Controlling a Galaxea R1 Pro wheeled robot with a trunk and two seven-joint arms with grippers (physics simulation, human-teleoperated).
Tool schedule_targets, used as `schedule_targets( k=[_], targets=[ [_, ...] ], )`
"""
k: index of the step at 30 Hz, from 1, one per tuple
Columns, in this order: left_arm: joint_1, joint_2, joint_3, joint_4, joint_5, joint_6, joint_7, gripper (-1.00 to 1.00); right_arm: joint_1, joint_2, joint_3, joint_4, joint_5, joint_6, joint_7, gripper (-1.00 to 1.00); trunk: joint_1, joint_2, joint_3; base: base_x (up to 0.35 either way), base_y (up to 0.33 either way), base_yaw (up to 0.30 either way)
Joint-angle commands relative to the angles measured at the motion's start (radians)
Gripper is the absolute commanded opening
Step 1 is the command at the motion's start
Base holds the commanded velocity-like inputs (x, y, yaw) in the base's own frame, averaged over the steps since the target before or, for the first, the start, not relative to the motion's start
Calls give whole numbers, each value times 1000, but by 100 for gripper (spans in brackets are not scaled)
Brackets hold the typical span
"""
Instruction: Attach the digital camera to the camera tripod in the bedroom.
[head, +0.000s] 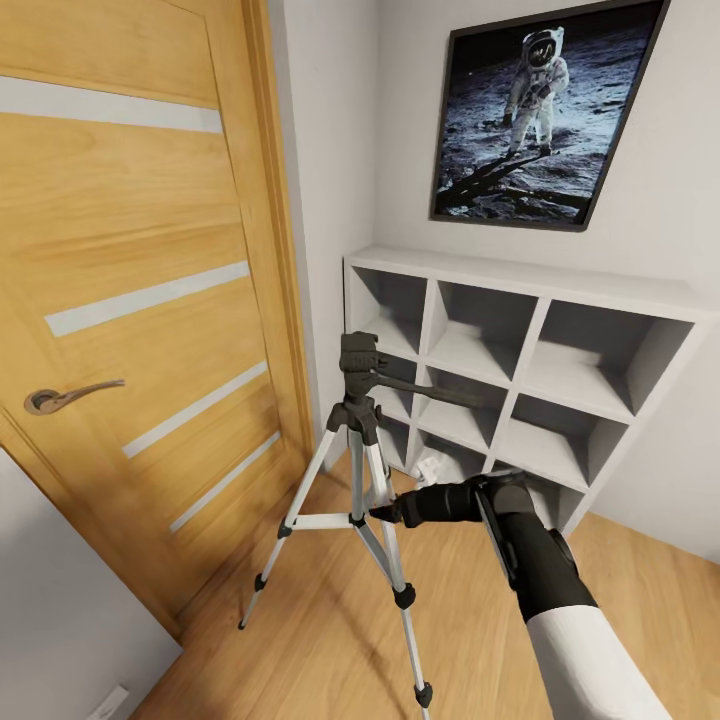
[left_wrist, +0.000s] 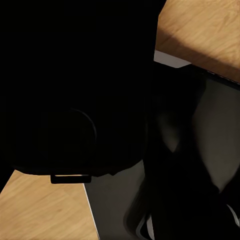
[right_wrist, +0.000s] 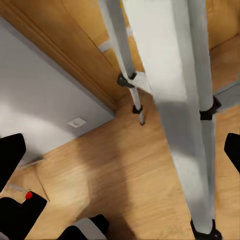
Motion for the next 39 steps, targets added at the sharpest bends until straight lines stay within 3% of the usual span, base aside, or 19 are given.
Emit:
schedule_targets(
  k=[1,9,10,12,16,23,30,39],
  targets=[
    [0,0,-8,-1,4,-1,3,-100,-1,9,-1,1,13,2,8,100,1,-2,-2,0,0,0],
    [0,0,-8,-1,5,-1,3,-100,-1,33,-5,8,13,-7,-34,100,1,-2,-2,0,0,0],
    [0,0,-8,-1,5,-1,3,-100,-1,35,-7,11,11,-47,-85,100,1,-2,-2,0,0,0],
    [0,0,-8,-1,5,-1,3,-100,-1,35,-8,12,10,-91,-123,100,1,-2,-2,0,0,0],
    [0,0,-8,-1,4,-1,3,-100,-1,35,-8,12,10,-132,-150,100,1,-2,-2,0,0,0],
    [0,0,-8,-1,4,-1,3,-100,-1,35,-8,19,7,-185,-165,100,1,-2,-2,0,0,0],
    [0,0,-8,-1,4,-1,3,-100,-1,37,-8,122,5,-298,-179,100,1,-2,-2,0,0,0],
    [0,0,-8,-1,5,-1,3,-100,-1,52,-10,156,-5,-364,-186,100,1,-2,-2,0,0,0]
  ],
)
